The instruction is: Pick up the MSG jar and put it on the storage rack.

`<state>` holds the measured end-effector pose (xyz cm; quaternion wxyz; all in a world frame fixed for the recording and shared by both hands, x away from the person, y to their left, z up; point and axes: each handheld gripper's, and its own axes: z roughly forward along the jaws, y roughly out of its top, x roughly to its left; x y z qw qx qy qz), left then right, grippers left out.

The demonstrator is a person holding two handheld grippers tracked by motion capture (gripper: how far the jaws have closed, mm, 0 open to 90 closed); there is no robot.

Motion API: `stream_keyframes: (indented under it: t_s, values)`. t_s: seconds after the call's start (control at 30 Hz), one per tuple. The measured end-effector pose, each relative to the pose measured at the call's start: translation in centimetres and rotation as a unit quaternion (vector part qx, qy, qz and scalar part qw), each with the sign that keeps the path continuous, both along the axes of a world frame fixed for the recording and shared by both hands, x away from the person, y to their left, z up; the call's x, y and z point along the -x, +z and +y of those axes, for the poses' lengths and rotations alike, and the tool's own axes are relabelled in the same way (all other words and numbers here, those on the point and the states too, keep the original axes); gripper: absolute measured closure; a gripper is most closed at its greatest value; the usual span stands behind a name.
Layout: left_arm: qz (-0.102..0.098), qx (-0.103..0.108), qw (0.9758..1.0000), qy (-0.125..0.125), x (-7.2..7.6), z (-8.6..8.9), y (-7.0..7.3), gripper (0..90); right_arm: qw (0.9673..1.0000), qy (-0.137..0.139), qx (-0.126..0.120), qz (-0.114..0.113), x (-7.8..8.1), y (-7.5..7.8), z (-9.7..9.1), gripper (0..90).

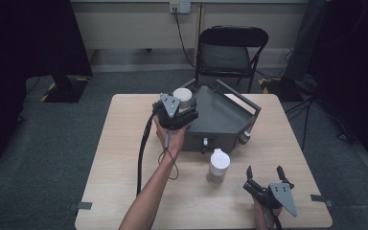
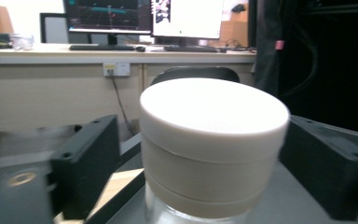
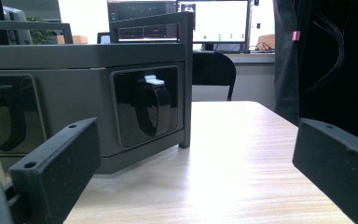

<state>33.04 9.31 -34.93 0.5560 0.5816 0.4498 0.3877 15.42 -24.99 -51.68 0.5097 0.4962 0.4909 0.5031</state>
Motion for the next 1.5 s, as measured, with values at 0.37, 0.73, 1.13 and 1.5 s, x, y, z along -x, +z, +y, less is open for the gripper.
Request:
stream_keyframes:
  t_s: [0.37,0.73,1.13,1.5]
  values:
    - [-0.001,0.005,1.0000,0.007,0.2,0.4,0.4,0.0,1.0000,0.000,0.001,0.000,0.0,0.0,0.0,0.0]
    - [-0.011,0.009,0.9999,-0.008,1.5,1.6,1.5,0.0,1.0000,0.000,0.003,0.001,0.0,0.0,0.0,0.1]
    - [-0.033,0.011,0.9994,-0.003,5.6,3.3,1.3,0.0,1.0000,0.000,0.004,0.002,0.0,0.1,0.1,0.0]
    - [-0.046,0.012,0.9986,0.025,11.3,4.4,-2.7,0.3,1.0000,-0.001,0.004,0.003,0.0,0.1,0.1,0.1]
